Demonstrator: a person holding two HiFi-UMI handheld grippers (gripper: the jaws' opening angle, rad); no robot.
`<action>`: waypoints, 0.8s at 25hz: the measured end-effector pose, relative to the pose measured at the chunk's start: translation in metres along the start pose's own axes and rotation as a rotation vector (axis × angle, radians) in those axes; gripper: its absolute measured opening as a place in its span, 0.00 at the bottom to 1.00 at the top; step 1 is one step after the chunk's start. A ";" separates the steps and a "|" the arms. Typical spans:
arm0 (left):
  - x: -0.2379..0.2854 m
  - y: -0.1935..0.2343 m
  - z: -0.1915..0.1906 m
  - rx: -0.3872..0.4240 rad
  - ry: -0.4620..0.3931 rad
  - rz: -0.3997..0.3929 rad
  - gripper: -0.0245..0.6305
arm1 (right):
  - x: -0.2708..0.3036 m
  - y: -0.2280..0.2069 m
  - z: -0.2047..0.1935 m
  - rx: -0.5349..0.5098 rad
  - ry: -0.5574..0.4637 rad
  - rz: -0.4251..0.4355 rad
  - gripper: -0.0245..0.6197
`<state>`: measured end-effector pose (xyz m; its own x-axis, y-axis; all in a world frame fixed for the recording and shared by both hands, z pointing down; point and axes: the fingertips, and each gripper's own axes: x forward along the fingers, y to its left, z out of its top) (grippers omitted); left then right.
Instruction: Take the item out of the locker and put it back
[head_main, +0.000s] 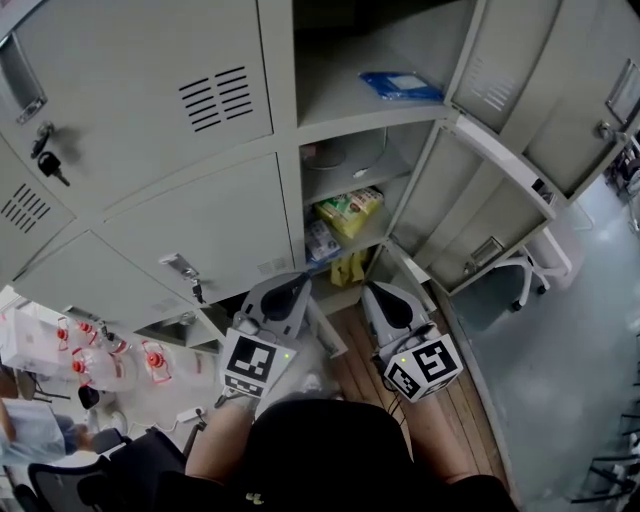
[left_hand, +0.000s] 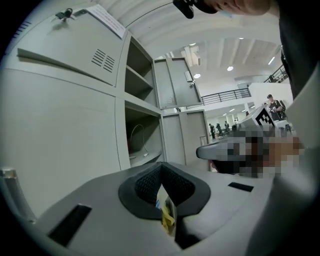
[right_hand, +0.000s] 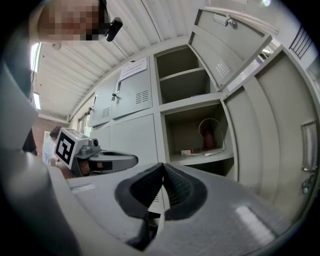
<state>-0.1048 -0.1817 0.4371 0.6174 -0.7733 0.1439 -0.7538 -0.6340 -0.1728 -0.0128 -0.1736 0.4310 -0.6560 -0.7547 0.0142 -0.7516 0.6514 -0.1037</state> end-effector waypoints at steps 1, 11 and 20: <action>-0.003 0.001 -0.005 -0.014 0.000 0.005 0.06 | 0.001 0.001 -0.004 0.004 0.008 0.004 0.04; -0.033 0.006 -0.064 -0.121 0.048 0.034 0.06 | -0.009 0.004 -0.049 0.046 0.084 0.013 0.04; -0.035 -0.007 -0.087 -0.112 0.084 0.004 0.06 | -0.019 -0.001 -0.078 0.055 0.137 0.003 0.04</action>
<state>-0.1408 -0.1504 0.5184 0.5973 -0.7697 0.2253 -0.7792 -0.6235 -0.0646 -0.0052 -0.1541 0.5085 -0.6639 -0.7328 0.1489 -0.7475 0.6451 -0.1580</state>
